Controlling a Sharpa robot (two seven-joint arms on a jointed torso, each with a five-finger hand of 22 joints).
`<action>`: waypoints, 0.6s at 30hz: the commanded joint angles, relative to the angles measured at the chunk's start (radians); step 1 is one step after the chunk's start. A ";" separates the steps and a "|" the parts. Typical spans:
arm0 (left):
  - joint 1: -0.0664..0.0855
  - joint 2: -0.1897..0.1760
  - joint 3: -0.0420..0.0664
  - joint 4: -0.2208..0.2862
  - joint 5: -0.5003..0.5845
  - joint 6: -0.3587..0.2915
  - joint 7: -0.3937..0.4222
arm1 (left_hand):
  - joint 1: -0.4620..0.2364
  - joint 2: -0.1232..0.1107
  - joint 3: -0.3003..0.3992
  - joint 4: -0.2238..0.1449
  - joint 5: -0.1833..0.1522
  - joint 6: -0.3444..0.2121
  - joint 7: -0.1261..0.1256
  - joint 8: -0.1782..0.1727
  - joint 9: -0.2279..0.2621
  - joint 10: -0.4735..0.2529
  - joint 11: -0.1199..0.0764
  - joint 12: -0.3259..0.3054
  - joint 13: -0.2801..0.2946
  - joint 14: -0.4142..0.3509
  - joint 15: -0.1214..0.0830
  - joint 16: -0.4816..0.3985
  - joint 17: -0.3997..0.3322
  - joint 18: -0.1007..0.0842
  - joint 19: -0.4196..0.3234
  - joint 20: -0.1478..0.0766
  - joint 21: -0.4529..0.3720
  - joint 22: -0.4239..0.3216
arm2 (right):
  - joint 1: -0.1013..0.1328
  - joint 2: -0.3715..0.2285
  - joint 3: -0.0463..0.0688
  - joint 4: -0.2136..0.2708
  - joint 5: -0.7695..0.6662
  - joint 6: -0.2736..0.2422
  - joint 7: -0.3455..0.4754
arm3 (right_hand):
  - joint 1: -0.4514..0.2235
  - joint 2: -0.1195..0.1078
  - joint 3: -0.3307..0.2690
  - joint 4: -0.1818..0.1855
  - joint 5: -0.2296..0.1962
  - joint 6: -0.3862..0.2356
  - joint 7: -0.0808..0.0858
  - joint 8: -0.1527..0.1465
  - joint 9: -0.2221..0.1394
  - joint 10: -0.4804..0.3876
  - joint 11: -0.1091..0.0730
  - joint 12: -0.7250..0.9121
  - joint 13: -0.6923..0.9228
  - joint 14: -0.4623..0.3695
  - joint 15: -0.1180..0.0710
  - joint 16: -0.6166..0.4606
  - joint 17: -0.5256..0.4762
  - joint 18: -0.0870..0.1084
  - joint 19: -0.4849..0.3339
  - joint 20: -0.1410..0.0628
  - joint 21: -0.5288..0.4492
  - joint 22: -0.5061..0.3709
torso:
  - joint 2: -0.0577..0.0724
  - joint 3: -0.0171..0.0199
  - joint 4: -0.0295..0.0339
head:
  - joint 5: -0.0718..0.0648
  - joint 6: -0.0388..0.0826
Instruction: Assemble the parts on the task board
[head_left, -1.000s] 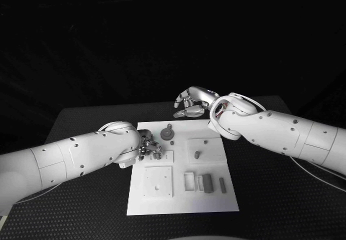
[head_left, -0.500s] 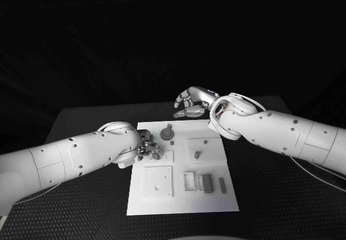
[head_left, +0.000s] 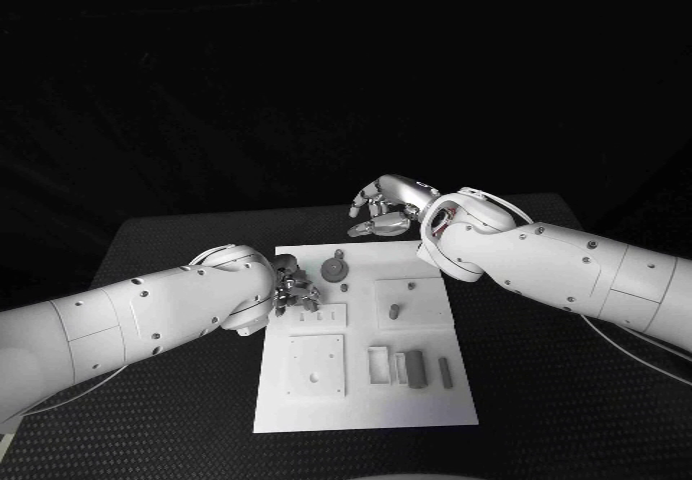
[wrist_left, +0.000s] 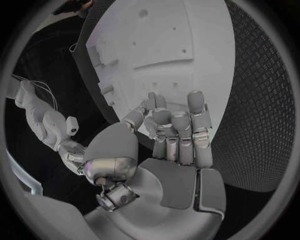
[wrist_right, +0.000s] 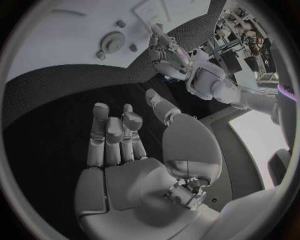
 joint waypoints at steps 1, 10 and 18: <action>-0.001 0.001 0.001 0.005 0.006 -0.082 0.038 | 0.043 0.033 0.028 -0.023 0.003 -0.006 0.001 -0.005 0.000 -0.007 0.002 -0.002 -0.001 -0.008 0.000 0.003 -0.001 -0.005 0.001 -0.004 -0.004 0.001 | 0.000 0.000 0.001 0.000 0.002 0.008 0.003 | -0.007 0.001 0.001 0.007 0.002 -0.003 0.003 -0.003 0.000 -0.008 0.002 -0.006 -0.001 -0.001 0.003 -0.005 -0.001 0.015 -0.006 0.003 -0.006 0.004 | 0.001 0.0001 0.0001 | 0.000 0.000; -0.005 0.003 0.000 0.015 -0.046 -0.089 0.045 | 0.039 0.021 0.023 -0.022 0.003 -0.007 0.003 -0.007 0.000 -0.007 0.003 -0.003 -0.003 -0.009 0.000 0.004 -0.005 -0.006 0.002 -0.003 -0.005 0.002 | 0.000 0.000 0.001 -0.003 0.003 0.009 0.002 | -0.010 0.001 0.000 0.009 0.002 -0.004 0.003 -0.004 0.000 -0.008 0.002 -0.006 -0.001 -0.001 0.003 -0.005 -0.001 0.015 -0.006 0.003 -0.006 0.004 | 0.000 0.0000 0.0001 | -0.001 -0.001; -0.010 0.008 0.000 0.013 -0.055 -0.072 0.040 | 0.032 0.007 0.017 -0.019 0.003 -0.015 0.006 -0.013 -0.001 -0.008 0.006 -0.004 -0.004 -0.011 0.000 0.005 -0.010 -0.007 0.002 -0.003 -0.008 0.002 | 0.000 0.000 0.001 -0.004 0.004 0.011 0.001 | -0.011 0.000 0.000 0.010 0.002 -0.004 0.003 -0.004 0.000 -0.008 0.002 -0.006 -0.001 -0.001 0.003 -0.005 -0.001 0.015 -0.006 0.003 -0.006 0.004 | 0.000 0.0010 -0.0005 | 0.000 -0.003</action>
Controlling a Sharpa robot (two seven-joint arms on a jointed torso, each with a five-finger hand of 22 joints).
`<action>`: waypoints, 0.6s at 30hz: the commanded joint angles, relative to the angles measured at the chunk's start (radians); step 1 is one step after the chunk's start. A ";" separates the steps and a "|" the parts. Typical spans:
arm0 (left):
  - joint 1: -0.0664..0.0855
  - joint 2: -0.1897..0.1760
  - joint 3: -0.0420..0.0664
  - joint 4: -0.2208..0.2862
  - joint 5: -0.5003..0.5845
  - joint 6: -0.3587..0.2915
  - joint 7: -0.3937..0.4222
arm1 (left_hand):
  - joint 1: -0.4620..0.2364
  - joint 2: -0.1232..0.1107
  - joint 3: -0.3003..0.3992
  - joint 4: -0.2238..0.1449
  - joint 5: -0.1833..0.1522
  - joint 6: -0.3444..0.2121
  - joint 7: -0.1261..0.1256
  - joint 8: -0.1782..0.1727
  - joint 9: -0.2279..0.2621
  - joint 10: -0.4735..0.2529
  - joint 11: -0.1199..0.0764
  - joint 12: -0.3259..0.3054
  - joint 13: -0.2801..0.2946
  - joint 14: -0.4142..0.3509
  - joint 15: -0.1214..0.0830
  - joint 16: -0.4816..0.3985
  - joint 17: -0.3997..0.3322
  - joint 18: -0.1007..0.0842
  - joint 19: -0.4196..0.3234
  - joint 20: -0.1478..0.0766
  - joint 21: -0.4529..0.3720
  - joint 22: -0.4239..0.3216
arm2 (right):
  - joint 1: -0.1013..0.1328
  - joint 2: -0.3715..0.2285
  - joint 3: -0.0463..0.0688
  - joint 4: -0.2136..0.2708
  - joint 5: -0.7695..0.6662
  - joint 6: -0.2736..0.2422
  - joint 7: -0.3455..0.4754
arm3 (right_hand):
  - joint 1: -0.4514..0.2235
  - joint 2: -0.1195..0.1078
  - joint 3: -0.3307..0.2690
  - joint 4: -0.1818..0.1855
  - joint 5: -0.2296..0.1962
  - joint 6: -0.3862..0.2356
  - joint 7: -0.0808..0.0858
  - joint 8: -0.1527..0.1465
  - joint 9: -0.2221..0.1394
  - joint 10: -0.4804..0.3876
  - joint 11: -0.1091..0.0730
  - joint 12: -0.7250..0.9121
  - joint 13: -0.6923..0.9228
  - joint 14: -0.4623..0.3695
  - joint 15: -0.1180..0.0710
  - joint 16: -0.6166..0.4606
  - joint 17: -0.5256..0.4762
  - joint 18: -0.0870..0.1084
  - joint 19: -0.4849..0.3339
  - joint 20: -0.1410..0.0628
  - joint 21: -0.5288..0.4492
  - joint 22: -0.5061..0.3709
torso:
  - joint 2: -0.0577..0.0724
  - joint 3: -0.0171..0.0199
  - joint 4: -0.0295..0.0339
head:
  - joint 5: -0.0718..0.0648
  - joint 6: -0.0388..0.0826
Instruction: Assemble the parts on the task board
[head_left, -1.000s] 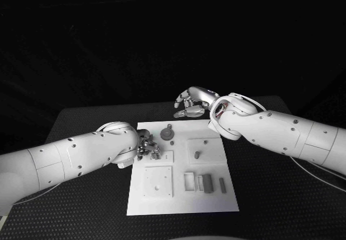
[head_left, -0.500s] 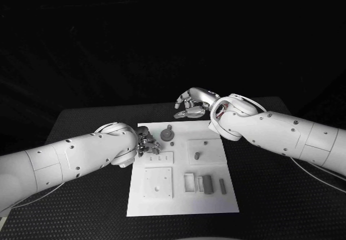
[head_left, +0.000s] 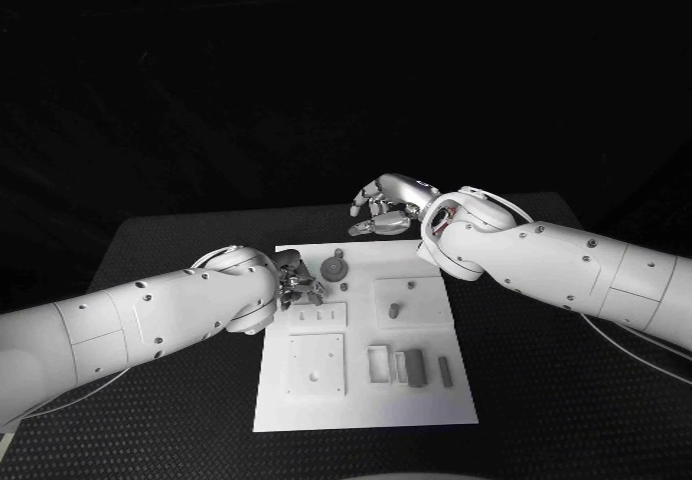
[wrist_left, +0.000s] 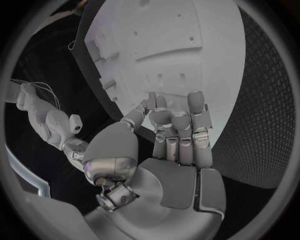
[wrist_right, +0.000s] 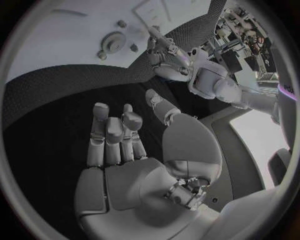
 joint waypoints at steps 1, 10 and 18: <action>-0.004 0.005 0.000 0.001 -0.026 -0.001 0.013 | 0.020 0.012 0.017 -0.019 0.005 -0.009 -0.001 -0.005 0.000 -0.005 0.003 -0.004 -0.001 -0.010 -0.001 0.005 -0.002 -0.007 0.002 -0.006 -0.004 0.002 | 0.000 0.000 0.001 0.000 0.001 0.010 0.001 | -0.011 0.000 -0.002 0.007 0.002 -0.004 0.003 -0.004 0.000 -0.008 0.002 -0.006 -0.001 -0.001 0.003 -0.005 -0.001 0.015 -0.006 0.003 -0.006 0.004 | 0.000 0.0005 -0.0007 | 0.001 -0.001; -0.024 0.007 0.000 0.008 -0.166 -0.046 0.036 | 0.020 -0.002 0.013 -0.021 0.005 -0.015 0.002 -0.010 0.000 -0.008 0.006 -0.004 -0.002 -0.013 -0.001 0.007 -0.005 -0.007 0.001 -0.007 -0.007 0.002 | 0.000 0.000 0.001 0.000 0.001 0.010 0.002 | -0.012 0.000 -0.002 0.008 0.002 -0.004 0.003 -0.005 0.000 -0.008 0.003 -0.006 -0.002 -0.001 0.003 -0.006 -0.001 0.015 -0.006 0.004 -0.006 0.004 | 0.001 0.0003 -0.0008 | -0.003 -0.006; -0.036 -0.015 0.000 0.039 -0.272 -0.152 0.079 | 0.036 -0.011 0.019 -0.022 0.006 -0.010 0.000 -0.010 0.001 -0.004 0.004 -0.001 -0.002 -0.010 -0.002 0.011 -0.009 -0.006 0.006 -0.008 -0.008 0.004 | 0.000 -0.002 0.001 -0.002 0.002 0.010 0.003 | -0.014 0.001 -0.002 0.010 0.002 -0.004 0.003 -0.005 0.000 -0.008 0.003 -0.006 -0.002 -0.001 0.004 -0.006 -0.002 0.015 -0.006 0.004 -0.006 0.004 | 0.000 -0.0001 0.0010 | -0.004 -0.009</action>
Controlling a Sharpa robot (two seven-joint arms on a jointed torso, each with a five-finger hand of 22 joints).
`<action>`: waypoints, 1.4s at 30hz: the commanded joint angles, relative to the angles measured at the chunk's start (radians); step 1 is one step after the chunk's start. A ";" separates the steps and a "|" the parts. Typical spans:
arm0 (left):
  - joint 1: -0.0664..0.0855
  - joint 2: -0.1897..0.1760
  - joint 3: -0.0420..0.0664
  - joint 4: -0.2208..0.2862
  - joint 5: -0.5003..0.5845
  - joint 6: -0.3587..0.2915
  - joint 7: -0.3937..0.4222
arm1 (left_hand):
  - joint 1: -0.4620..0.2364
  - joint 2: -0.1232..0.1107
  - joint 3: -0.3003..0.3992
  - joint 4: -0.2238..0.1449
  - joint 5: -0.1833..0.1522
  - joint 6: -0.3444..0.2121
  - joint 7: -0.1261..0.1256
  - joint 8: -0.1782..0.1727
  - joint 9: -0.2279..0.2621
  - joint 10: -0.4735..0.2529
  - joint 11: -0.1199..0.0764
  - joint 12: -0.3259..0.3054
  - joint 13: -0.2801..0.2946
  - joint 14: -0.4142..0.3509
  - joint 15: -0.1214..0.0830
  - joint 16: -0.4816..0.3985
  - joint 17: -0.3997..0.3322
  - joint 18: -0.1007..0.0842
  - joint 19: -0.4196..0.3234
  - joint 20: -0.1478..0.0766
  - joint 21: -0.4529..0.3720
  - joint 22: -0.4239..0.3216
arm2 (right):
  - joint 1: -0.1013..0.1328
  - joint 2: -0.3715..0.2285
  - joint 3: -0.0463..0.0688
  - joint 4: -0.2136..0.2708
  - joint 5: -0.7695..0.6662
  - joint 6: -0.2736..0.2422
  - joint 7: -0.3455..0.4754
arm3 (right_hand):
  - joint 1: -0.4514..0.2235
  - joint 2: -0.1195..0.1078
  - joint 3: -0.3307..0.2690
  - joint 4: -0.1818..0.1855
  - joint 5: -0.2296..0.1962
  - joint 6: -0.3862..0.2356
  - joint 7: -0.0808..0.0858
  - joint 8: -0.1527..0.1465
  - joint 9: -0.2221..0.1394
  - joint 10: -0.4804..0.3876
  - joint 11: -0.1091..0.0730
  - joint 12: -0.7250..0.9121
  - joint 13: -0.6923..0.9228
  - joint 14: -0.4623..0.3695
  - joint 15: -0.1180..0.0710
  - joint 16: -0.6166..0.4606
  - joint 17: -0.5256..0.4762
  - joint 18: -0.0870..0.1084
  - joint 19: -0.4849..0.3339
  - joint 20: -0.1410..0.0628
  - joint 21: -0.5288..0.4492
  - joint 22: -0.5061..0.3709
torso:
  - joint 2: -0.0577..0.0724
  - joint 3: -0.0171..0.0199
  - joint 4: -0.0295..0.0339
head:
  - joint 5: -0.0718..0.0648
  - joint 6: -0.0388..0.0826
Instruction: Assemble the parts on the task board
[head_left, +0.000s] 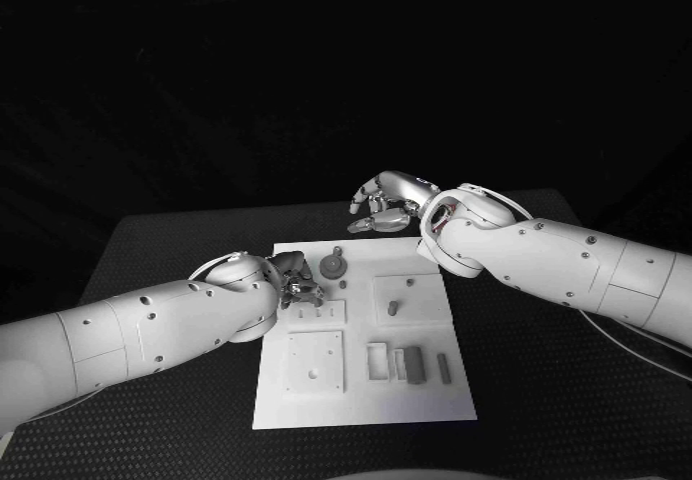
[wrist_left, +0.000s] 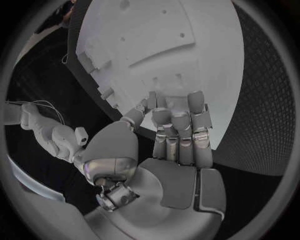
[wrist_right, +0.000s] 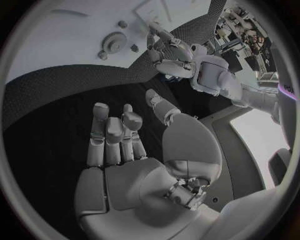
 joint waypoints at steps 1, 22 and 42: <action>-0.005 -0.008 0.000 0.015 -0.097 -0.099 0.053 | 0.019 0.006 0.020 -0.022 0.003 -0.001 -0.002 -0.001 0.003 0.000 0.000 -0.001 -0.002 -0.008 -0.004 0.005 -0.002 -0.006 0.003 -0.008 -0.004 0.002 | 0.000 0.000 0.001 0.000 0.001 0.009 0.003 | -0.010 -0.003 0.001 0.008 0.002 -0.004 0.003 -0.005 0.000 -0.005 -0.001 -0.006 -0.001 -0.001 0.003 -0.006 -0.002 0.015 -0.006 0.004 -0.006 0.004 | -0.001 -0.0004 0.0012 | 0.000 -0.001; -0.033 -0.033 0.000 0.049 -0.190 -0.152 0.111 | 0.021 -0.017 0.017 -0.021 0.003 0.002 -0.002 -0.005 0.002 0.002 0.000 -0.003 -0.006 -0.006 -0.004 0.008 -0.011 -0.007 0.006 -0.008 -0.008 0.003 | -0.003 -0.004 0.001 -0.003 0.005 0.011 0.005 | -0.012 -0.004 0.001 0.010 0.002 -0.005 0.004 -0.006 0.000 -0.005 -0.001 -0.006 -0.001 -0.001 0.003 -0.006 -0.002 0.015 -0.006 0.004 -0.006 0.005 | 0.000 -0.0009 -0.0001 | -0.001 -0.003; -0.054 -0.036 0.000 0.047 -0.236 -0.177 0.139 | 0.036 -0.046 0.015 -0.021 0.003 0.001 -0.001 -0.011 0.002 0.003 0.001 -0.006 -0.010 -0.007 -0.003 0.010 -0.020 -0.009 0.008 -0.007 -0.013 0.005 | -0.006 -0.006 0.001 -0.005 0.009 0.011 0.005 | -0.014 -0.004 0.001 0.013 0.002 -0.006 0.004 -0.006 0.000 -0.005 -0.001 -0.006 -0.001 -0.002 0.004 -0.006 -0.002 0.015 -0.006 0.004 -0.007 0.005 | 0.000 -0.0007 0.0000 | -0.003 -0.005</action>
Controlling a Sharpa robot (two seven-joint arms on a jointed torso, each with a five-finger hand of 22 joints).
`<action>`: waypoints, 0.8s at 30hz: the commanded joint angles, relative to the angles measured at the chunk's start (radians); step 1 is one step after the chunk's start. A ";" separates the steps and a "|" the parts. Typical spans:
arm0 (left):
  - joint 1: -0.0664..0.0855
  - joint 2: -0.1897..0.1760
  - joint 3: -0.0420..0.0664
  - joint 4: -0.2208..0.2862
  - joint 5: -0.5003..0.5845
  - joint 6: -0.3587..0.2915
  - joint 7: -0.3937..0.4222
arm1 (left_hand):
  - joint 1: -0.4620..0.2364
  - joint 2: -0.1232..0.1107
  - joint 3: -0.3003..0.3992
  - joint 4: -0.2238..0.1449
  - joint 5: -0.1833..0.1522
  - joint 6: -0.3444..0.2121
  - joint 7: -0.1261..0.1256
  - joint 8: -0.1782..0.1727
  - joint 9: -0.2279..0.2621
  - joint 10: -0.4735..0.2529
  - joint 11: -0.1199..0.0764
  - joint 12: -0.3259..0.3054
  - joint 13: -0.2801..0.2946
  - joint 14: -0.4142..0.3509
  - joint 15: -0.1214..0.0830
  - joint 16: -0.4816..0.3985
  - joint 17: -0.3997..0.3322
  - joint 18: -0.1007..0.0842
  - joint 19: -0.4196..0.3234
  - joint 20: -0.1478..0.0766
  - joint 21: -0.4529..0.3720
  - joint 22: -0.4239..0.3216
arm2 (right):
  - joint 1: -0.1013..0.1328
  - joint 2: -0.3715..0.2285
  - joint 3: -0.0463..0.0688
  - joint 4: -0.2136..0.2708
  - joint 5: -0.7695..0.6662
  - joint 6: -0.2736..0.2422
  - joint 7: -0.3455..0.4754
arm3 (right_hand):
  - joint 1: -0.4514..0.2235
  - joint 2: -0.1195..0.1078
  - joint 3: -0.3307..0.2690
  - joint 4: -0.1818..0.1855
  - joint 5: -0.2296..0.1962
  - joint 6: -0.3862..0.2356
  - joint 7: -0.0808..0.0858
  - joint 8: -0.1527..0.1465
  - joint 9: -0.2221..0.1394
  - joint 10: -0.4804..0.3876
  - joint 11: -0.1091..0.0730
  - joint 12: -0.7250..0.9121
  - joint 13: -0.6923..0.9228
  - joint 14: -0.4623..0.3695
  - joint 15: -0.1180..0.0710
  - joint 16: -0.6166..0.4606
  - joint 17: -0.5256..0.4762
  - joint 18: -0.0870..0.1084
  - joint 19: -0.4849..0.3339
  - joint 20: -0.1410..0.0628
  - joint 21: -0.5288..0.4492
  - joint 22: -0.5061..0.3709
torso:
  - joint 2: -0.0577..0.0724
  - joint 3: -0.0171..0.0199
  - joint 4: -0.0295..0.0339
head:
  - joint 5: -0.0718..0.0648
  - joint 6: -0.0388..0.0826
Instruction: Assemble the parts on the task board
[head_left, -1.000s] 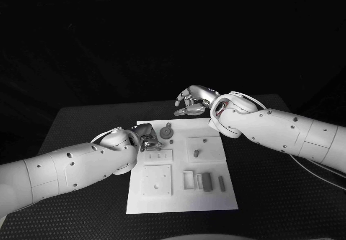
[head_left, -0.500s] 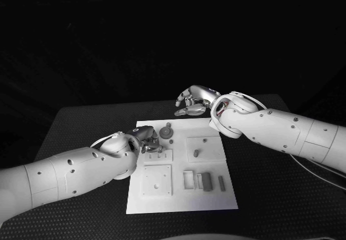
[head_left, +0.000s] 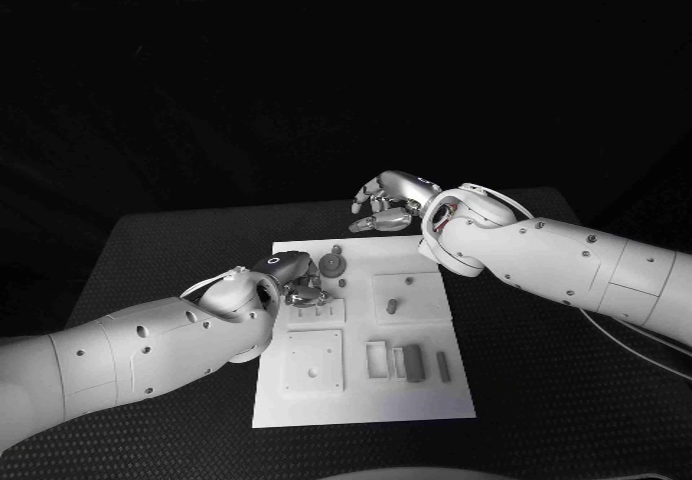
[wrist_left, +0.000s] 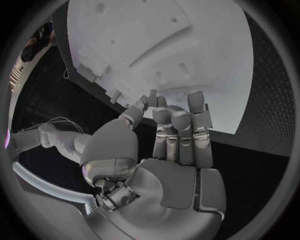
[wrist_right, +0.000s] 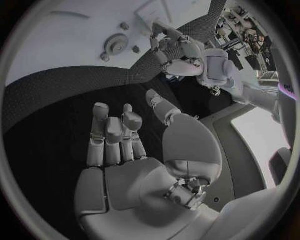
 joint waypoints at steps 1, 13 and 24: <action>-0.001 0.000 0.000 0.002 -0.021 0.000 0.014 | 0.000 -0.011 0.014 -0.021 0.003 0.001 -0.001 -0.003 0.001 0.002 0.001 -0.006 -0.002 -0.003 -0.006 0.006 -0.002 -0.009 0.001 -0.005 -0.006 0.001 | -0.001 0.000 0.001 -0.001 0.002 0.009 0.005 | -0.010 0.000 0.001 0.007 0.002 -0.006 0.004 -0.006 0.000 -0.006 -0.001 -0.006 -0.001 -0.003 0.002 -0.006 -0.001 0.015 -0.006 0.004 -0.007 0.005 | 0.000 0.0001 0.0000 | 0.000 0.000; -0.001 -0.001 0.000 0.004 -0.032 0.078 -0.013 | -0.007 -0.034 -0.006 -0.022 0.003 -0.011 0.005 -0.014 -0.002 -0.002 0.007 -0.008 -0.003 -0.010 -0.005 0.008 -0.008 -0.010 -0.003 -0.004 -0.013 0.002 | -0.003 -0.001 0.001 -0.001 0.004 0.011 0.005 | -0.011 -0.001 0.001 0.008 0.002 -0.006 0.004 -0.007 0.000 -0.006 -0.001 -0.006 -0.002 -0.003 0.002 -0.006 -0.001 0.015 -0.006 0.004 -0.007 0.005 | 0.000 0.0004 0.0000 | -0.001 -0.002; -0.007 0.004 0.000 -0.003 -0.044 0.082 -0.013 | 0.002 -0.033 -0.013 -0.024 0.003 -0.014 0.006 -0.017 -0.003 -0.004 0.008 -0.007 -0.002 -0.013 -0.004 0.009 -0.010 -0.009 -0.004 -0.004 -0.015 0.003 | -0.003 -0.002 0.001 -0.001 0.005 0.011 0.005 | -0.012 -0.001 0.001 0.010 0.002 -0.007 0.004 -0.008 0.000 -0.006 0.000 -0.006 -0.002 -0.003 0.002 -0.006 -0.001 0.015 -0.007 0.004 -0.007 0.005 | 0.000 -0.0001 -0.0002 | -0.003 -0.002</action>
